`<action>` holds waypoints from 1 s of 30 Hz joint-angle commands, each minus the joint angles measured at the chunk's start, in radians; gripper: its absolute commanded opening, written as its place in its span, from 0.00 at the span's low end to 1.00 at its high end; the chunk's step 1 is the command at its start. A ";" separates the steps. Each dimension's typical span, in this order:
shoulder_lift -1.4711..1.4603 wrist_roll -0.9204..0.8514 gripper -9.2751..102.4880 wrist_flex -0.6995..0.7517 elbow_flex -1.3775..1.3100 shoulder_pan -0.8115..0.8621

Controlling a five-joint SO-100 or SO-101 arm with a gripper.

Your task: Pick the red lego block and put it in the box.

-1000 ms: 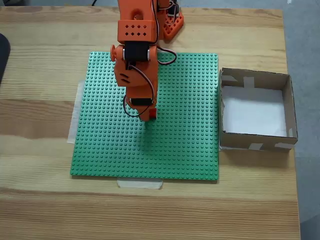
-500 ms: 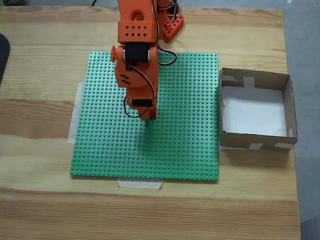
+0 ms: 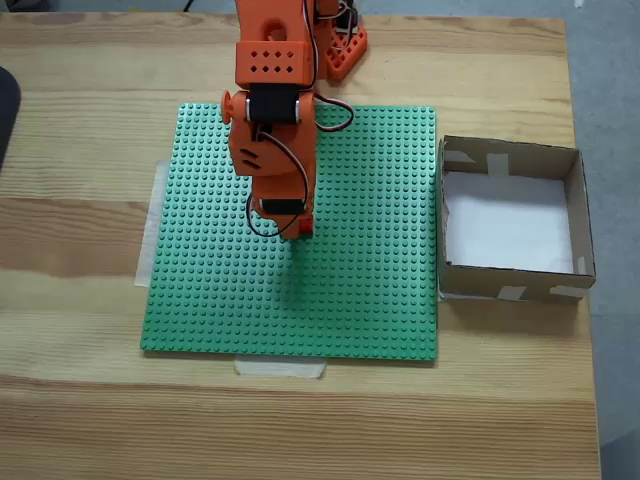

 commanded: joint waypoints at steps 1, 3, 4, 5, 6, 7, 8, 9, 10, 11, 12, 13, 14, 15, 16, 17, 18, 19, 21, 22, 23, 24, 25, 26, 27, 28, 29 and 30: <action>0.005 0.005 0.17 0.012 -0.043 0.002; 0.005 0.005 0.17 0.012 -0.043 0.002; 0.005 0.005 0.17 0.012 -0.043 0.002; 0.005 0.003 0.17 0.014 -0.043 0.002; 0.005 0.003 0.17 0.014 -0.043 0.002; 0.005 0.003 0.17 0.015 -0.043 0.002; 0.006 0.003 0.17 0.017 -0.043 0.002; 0.009 0.005 0.17 0.020 -0.043 0.002; 0.014 0.006 0.17 0.021 -0.043 0.002; 0.018 0.008 0.17 0.025 -0.043 0.002; 0.021 0.009 0.17 0.028 -0.046 0.000; 0.021 0.012 0.17 0.034 -0.052 -0.002; 0.023 0.015 0.17 0.041 -0.061 -0.003; 0.023 0.020 0.17 0.049 -0.071 -0.003; 0.023 0.023 0.16 0.057 -0.081 -0.003; 0.023 0.028 0.16 0.066 -0.092 -0.003; 0.023 0.029 0.16 0.075 -0.104 -0.003; 0.023 0.032 0.16 0.084 -0.117 -0.003; 0.026 0.035 0.16 0.100 -0.137 -0.005; 0.029 0.037 0.16 0.109 -0.147 -0.006; 0.032 0.040 0.16 0.120 -0.160 -0.008; 0.035 0.041 0.16 0.130 -0.173 -0.009; 0.037 0.041 0.16 0.143 -0.187 -0.012; 0.038 0.043 0.16 0.155 -0.202 -0.015; 0.038 0.044 0.16 0.166 -0.216 -0.018; 0.041 0.044 0.16 0.176 -0.227 -0.023; 0.046 0.044 0.16 0.184 -0.235 -0.026; 0.049 0.044 0.16 0.192 -0.242 -0.029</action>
